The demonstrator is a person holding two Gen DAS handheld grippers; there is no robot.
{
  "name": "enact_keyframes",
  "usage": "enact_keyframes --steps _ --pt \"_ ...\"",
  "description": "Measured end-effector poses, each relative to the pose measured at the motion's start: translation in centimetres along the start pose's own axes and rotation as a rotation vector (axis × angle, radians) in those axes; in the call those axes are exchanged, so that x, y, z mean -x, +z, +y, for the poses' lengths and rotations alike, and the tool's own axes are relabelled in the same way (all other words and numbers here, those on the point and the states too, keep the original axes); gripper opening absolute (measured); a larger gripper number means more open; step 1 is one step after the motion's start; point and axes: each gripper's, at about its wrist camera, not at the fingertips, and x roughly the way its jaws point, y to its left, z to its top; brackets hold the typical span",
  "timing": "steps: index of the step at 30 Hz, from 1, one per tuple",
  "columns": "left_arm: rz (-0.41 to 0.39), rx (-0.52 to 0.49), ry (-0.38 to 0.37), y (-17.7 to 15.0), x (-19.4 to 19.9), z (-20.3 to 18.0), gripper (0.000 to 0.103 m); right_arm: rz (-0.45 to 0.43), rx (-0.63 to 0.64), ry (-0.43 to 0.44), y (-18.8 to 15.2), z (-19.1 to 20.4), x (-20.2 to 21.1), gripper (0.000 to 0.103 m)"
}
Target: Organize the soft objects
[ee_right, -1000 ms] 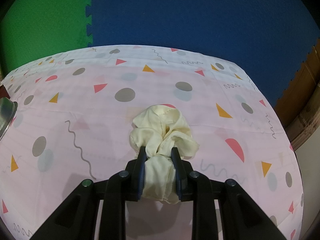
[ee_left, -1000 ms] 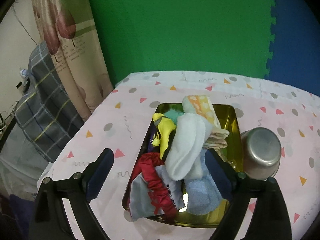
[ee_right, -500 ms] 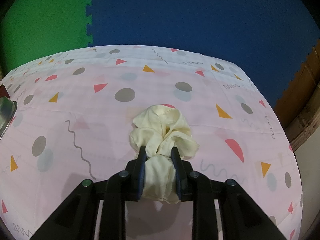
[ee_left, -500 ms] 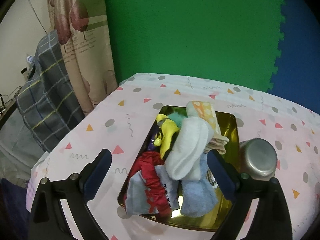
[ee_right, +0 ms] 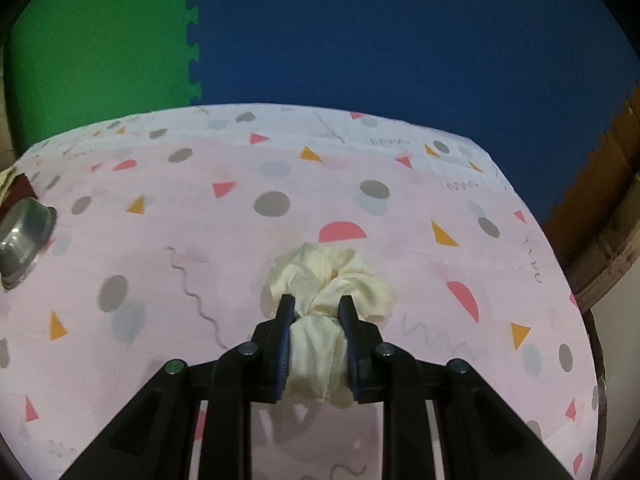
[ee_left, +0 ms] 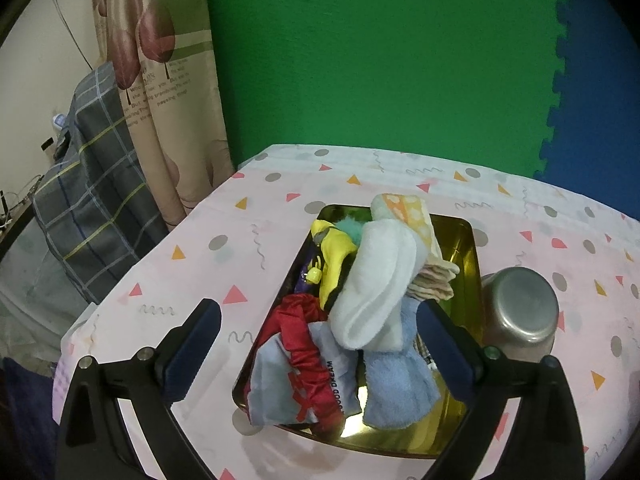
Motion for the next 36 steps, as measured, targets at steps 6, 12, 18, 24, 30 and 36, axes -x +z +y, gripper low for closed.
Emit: enact_keyframes --steps 6,12,18,24,30,36 --pt "-0.011 -0.013 0.005 -0.3 0.2 -0.2 0.099 -0.006 -0.014 0.062 0.3 1.0 2.1 0.022" --pt "-0.013 -0.016 0.005 -0.4 0.2 -0.4 0.100 -0.025 0.003 0.075 0.5 2.6 3.5 0.022" --pt "-0.001 0.002 0.002 -0.6 0.0 0.0 0.100 -0.051 0.038 0.089 1.2 4.7 4.5 0.022" --pt "-0.002 0.009 0.013 -0.6 0.0 0.5 0.100 -0.054 0.059 0.133 1.8 7.0 5.2 0.021" --pt "0.005 0.018 0.008 -0.5 -0.2 0.8 0.100 -0.065 0.085 0.213 2.7 9.9 6.2 0.021" --pt "0.008 0.023 0.014 -0.5 -0.2 1.1 0.100 -0.084 0.112 0.282 3.4 13.0 7.4 0.021"
